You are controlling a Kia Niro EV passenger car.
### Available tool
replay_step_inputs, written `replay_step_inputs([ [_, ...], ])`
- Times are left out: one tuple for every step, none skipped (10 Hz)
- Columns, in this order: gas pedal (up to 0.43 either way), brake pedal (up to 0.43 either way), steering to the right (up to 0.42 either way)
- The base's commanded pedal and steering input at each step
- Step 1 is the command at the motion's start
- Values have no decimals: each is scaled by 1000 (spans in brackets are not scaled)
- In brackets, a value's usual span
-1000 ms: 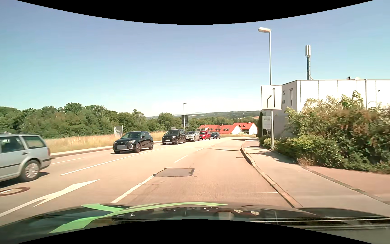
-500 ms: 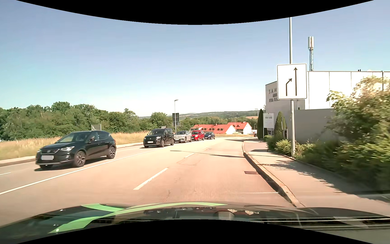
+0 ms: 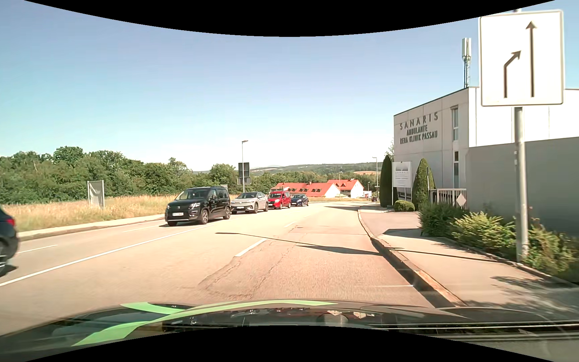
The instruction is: Follow the waypoints while adhering to traffic rules and regulations
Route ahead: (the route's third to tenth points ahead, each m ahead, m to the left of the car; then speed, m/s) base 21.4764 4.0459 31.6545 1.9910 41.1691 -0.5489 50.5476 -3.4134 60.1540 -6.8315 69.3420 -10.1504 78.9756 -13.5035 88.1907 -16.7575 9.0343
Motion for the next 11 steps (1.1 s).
replay_step_inputs([
  [47,0,30],
  [47,0,30],
  [47,0,30],
  [39,0,30],
  [28,0,29],
  [28,0,29],
  [28,0,29],
  [28,0,29],
  [28,0,29],
  [28,0,29],
  [28,0,29],
])
